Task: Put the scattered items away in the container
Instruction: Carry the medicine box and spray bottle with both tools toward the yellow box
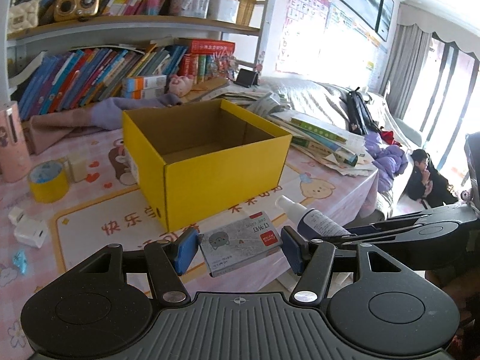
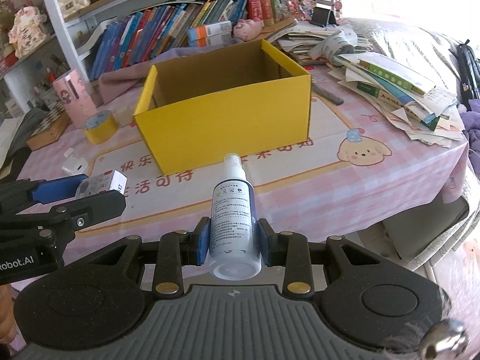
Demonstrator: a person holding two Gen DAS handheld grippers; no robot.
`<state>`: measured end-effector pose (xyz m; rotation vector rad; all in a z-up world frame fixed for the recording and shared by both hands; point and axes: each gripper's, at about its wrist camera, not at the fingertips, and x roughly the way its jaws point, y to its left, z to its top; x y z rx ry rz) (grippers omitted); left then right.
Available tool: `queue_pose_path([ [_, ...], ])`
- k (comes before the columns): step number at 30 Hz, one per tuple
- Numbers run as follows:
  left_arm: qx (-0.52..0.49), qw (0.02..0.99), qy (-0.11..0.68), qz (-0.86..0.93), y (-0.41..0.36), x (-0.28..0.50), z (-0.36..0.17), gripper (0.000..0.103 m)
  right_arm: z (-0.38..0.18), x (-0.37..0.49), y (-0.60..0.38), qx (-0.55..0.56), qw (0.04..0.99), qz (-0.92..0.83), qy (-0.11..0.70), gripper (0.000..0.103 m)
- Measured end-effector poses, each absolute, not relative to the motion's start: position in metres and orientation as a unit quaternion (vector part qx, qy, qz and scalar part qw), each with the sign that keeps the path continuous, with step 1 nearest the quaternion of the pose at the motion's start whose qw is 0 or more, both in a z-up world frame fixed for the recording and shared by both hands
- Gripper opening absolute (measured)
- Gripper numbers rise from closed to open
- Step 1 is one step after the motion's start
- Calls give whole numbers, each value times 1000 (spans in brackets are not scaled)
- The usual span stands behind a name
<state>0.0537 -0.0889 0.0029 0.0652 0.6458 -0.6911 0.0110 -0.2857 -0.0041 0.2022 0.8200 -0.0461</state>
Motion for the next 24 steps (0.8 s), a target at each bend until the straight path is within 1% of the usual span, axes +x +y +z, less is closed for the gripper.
queue_pose_path([
  [6,45,892,290,-343,-103,59,7,60,2,22,-299,98,920,-29,379,31],
  [15,56,904,244,-346,-123,81,27,60,21,45,-315,67,936,-21,345,31],
  [24,53,918,203,-338,-142,123,50,60,51,98,-344,45,949,-1,312,31],
])
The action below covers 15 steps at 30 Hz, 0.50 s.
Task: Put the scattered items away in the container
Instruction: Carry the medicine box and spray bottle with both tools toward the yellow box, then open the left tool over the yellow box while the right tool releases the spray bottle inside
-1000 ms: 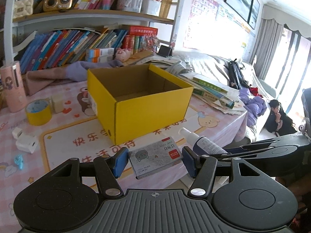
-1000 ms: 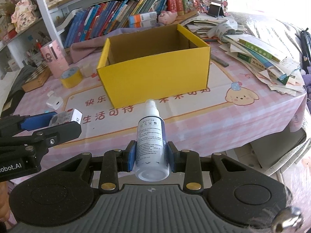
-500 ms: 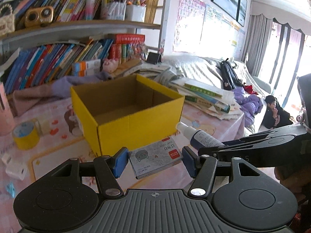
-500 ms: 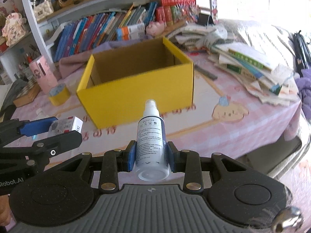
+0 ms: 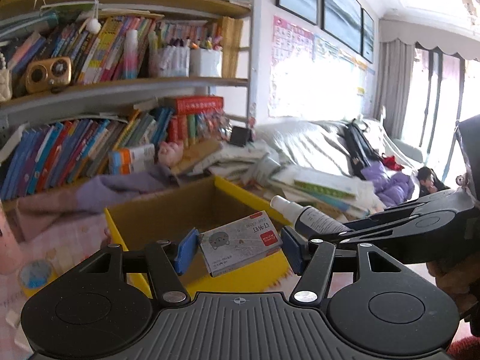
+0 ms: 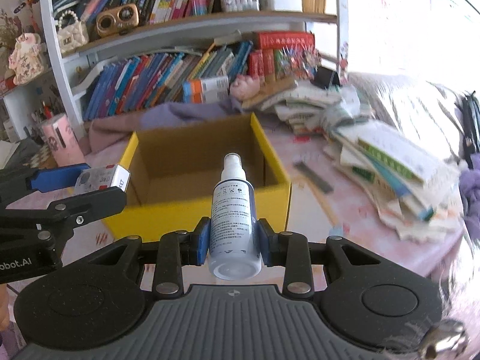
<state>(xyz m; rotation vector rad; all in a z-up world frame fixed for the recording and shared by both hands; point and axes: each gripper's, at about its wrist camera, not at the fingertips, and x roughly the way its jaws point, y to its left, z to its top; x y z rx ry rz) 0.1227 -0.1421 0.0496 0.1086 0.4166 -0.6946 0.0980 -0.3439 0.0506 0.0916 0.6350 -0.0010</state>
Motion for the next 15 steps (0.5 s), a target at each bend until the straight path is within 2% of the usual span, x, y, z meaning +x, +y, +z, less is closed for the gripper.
queue_pose_path([
  [8,58,932,201,-296,-157,174,52,60,59,171,-360,19,952,51,302,31],
  [15,97,928,230,-276,-177,217,36,60,42,232,-363,-7,938,100,332,31],
])
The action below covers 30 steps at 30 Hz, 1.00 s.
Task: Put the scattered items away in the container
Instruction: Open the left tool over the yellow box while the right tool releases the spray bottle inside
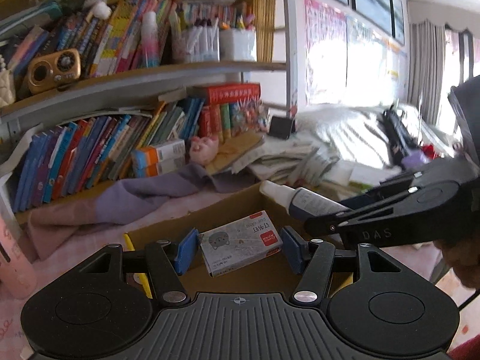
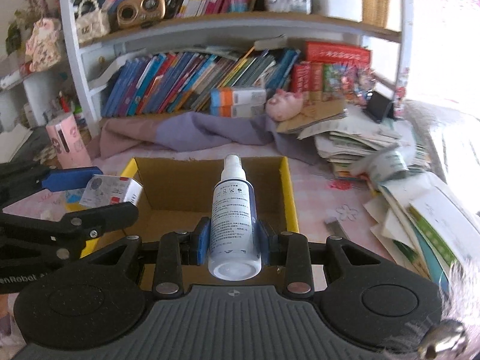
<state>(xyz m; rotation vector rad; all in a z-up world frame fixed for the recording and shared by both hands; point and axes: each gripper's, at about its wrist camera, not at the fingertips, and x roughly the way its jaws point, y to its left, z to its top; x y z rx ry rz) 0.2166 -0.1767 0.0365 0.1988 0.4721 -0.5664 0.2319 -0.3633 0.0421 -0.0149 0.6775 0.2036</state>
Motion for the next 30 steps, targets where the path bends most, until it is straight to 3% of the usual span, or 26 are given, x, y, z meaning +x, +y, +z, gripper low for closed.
queue_pose_path([
  [10,195,897,292,-269,-209,269,-7,60,-6,306,-365,-56,896,148,416,31],
  [17,248,874,313,-275,-225,280,-20,61,-14,325,-350,-112,882,182,419,31],
  [30,233,860,375,-257,-229,295,-26,62,-32,345,-337,-129,854,199,464,31],
])
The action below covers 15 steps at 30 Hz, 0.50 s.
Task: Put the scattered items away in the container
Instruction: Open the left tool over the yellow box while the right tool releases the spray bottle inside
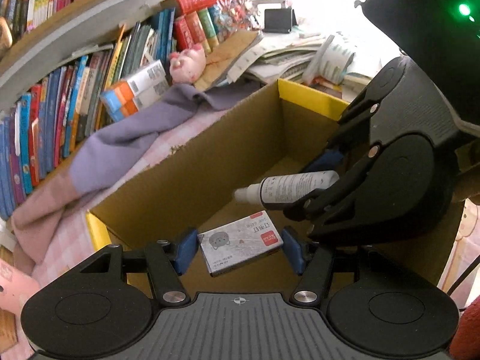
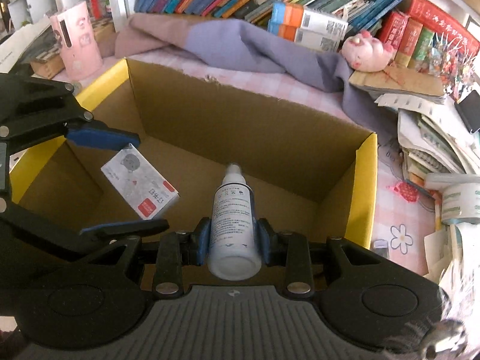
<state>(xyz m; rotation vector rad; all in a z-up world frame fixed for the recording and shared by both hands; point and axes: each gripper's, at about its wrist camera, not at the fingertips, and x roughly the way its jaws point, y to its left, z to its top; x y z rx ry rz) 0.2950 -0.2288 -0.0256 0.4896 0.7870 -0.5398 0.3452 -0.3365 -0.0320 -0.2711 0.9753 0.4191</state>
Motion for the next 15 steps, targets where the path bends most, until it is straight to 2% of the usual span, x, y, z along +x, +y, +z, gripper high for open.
queue_pose_path([
  [10,234,857,385,-251,-231,297,-25,64,-37,349,-336,-127,842,205,482,31],
  [15,225,867,372,-242,-229,293,-22,72,-34,346,-338,-117,849,207,471,31],
])
